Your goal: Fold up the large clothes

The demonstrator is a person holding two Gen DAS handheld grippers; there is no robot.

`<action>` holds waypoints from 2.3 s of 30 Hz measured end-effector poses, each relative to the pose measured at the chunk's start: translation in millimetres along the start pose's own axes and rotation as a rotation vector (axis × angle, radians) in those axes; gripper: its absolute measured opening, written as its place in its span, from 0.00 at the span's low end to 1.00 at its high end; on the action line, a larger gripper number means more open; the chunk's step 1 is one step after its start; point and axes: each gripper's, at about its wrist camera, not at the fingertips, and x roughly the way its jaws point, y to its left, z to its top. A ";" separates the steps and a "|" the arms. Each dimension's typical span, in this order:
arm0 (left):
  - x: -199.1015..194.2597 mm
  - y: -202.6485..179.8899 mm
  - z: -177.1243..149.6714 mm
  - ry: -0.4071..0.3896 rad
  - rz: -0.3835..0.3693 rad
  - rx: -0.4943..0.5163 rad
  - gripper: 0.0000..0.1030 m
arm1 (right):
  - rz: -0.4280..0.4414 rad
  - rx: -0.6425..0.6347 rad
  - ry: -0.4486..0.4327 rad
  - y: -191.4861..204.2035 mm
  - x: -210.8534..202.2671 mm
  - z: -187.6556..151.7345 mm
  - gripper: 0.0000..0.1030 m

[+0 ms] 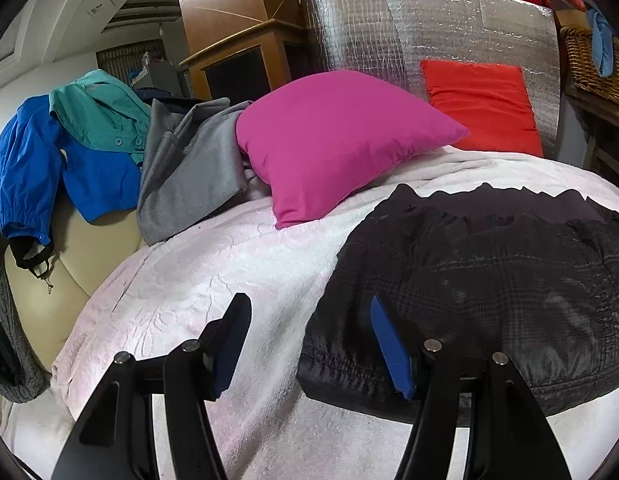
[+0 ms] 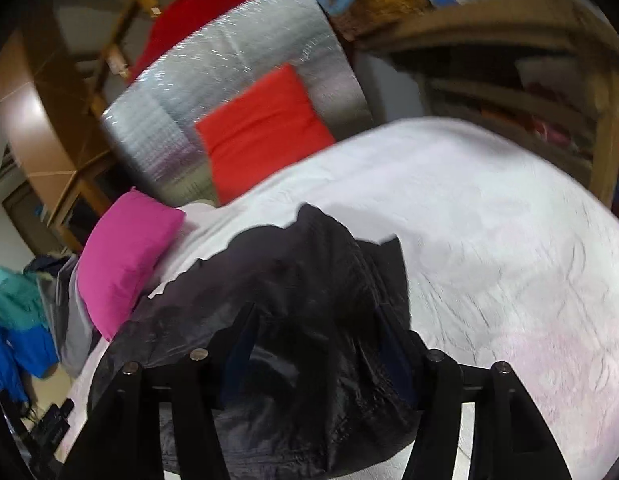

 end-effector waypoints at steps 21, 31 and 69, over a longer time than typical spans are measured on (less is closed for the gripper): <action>32.3 -31.9 -6.4 0.185 -0.067 0.071 0.72 | 0.017 0.088 0.262 -11.9 58.5 -15.6 0.59; 53.2 -30.4 22.7 0.181 -0.159 -0.033 0.72 | 0.171 0.153 0.152 -12.8 43.5 8.9 0.59; 24.6 -18.7 -45.5 0.493 -0.545 -0.298 0.82 | 0.475 0.502 0.515 26.3 39.6 -117.7 0.80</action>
